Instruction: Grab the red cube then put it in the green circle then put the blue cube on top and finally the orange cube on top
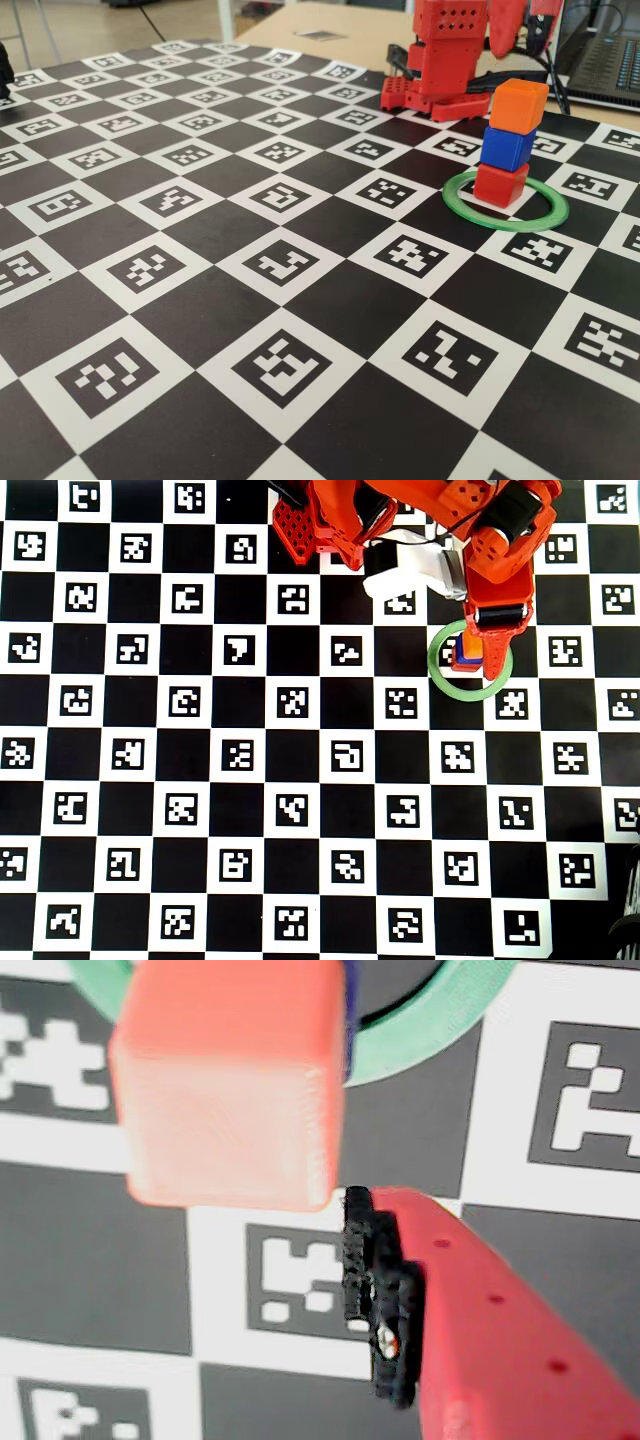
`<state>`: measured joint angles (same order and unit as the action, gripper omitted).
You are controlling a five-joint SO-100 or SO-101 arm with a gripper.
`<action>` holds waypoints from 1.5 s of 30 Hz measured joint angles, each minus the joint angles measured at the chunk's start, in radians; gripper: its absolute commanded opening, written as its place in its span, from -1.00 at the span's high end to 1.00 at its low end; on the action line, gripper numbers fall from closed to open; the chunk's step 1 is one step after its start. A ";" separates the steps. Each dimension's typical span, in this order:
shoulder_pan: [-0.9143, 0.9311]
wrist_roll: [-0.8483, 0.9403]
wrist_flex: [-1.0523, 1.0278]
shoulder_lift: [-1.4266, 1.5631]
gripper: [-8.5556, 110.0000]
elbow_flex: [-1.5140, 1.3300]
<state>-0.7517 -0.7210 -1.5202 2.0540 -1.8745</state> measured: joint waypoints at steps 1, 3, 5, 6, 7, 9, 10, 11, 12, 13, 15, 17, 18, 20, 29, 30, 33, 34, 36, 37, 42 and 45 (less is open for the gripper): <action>0.025 0.015 -0.008 0.008 0.29 0.008; 0.084 0.055 -0.009 0.026 0.36 0.018; 0.160 0.104 -0.009 0.037 0.44 0.028; 0.196 0.132 -0.009 0.041 0.47 0.028; 0.233 0.166 -0.009 0.046 0.50 0.028; 0.307 0.236 0.006 0.063 0.56 0.028; 0.341 0.275 0.018 0.077 0.58 0.025; 0.373 0.314 0.038 0.095 0.61 0.011; 0.405 0.353 0.060 0.115 0.64 -0.009; 0.434 0.390 0.081 0.138 0.68 -0.035; 0.489 0.469 0.129 0.181 0.77 -0.091; 0.535 0.543 0.173 0.215 0.84 -0.146; 0.557 0.581 0.192 0.227 0.87 -0.172; 0.600 0.653 0.230 0.249 0.92 -0.221; 0.753 1.003 0.454 0.423 0.95 -0.494; 0.769 1.039 0.483 0.448 0.95 -0.526; 0.821 1.147 0.557 0.512 0.95 -0.609; 0.836 1.173 0.574 0.529 0.95 -0.629; 0.861 1.230 0.600 0.566 0.95 -0.669; 0.870 1.266 0.618 0.592 0.95 -0.699; 0.888 1.489 0.713 0.799 0.96 -0.936; 0.897 1.568 0.756 0.928 0.96 -1.063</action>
<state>0.1457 0.8468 -0.7639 2.9821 -2.9376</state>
